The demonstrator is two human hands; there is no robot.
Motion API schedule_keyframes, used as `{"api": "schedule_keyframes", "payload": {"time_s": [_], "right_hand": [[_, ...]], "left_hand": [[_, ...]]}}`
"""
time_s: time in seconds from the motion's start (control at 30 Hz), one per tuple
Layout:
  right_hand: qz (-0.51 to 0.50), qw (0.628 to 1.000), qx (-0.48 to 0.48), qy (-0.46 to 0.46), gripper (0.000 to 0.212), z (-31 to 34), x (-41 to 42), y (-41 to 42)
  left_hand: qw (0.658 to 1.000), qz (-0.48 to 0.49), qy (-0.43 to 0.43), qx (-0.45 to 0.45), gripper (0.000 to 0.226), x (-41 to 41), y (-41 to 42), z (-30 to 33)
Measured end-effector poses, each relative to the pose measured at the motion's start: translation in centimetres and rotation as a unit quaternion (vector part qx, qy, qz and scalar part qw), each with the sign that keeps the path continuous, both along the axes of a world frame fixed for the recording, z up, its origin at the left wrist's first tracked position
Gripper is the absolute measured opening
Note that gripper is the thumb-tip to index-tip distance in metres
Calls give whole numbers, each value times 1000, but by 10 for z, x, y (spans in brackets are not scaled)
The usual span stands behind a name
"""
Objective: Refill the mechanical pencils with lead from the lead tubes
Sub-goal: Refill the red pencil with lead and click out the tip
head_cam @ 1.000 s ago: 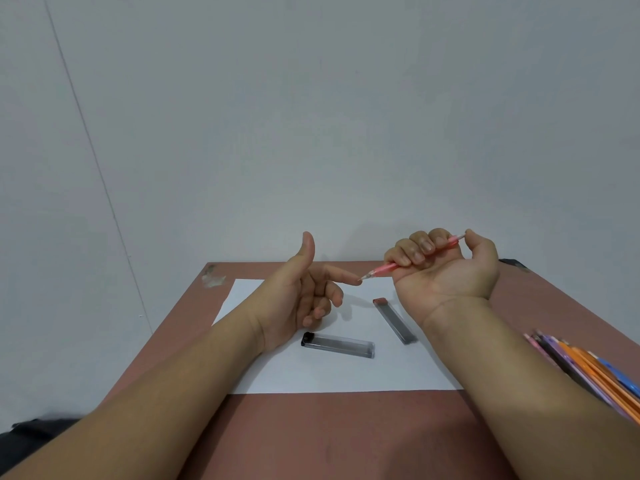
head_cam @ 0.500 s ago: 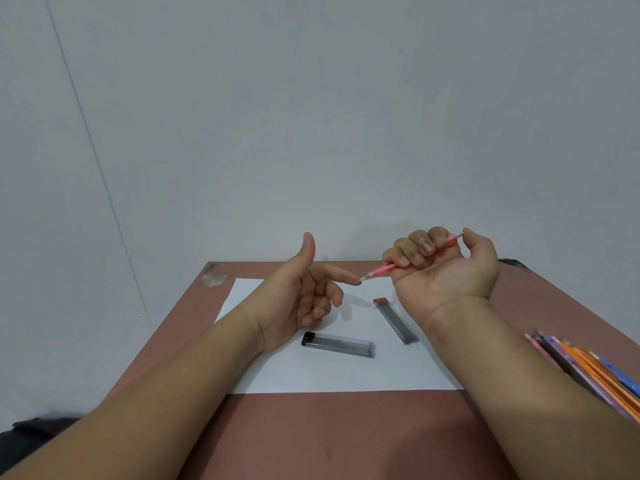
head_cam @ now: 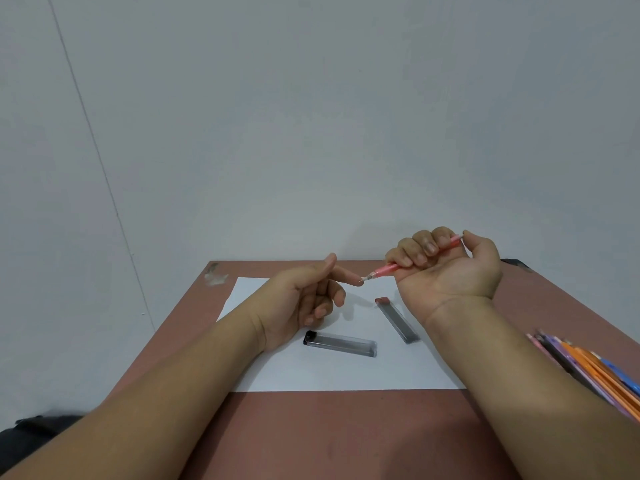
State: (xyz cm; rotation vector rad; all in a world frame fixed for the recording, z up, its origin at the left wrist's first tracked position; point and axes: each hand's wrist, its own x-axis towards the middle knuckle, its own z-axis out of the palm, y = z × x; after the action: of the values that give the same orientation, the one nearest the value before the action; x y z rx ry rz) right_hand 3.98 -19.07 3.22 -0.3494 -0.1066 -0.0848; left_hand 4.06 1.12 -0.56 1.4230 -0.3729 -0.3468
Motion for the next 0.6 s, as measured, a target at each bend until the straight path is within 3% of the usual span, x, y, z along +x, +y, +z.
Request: {"api": "schedule_keyframes", "payload": {"time_s": [0.6], "right_hand": [[-4, 1000, 11, -1, 39, 1, 0, -2]], "left_hand": [[1000, 6, 17, -25, 50, 1, 1, -1]]}}
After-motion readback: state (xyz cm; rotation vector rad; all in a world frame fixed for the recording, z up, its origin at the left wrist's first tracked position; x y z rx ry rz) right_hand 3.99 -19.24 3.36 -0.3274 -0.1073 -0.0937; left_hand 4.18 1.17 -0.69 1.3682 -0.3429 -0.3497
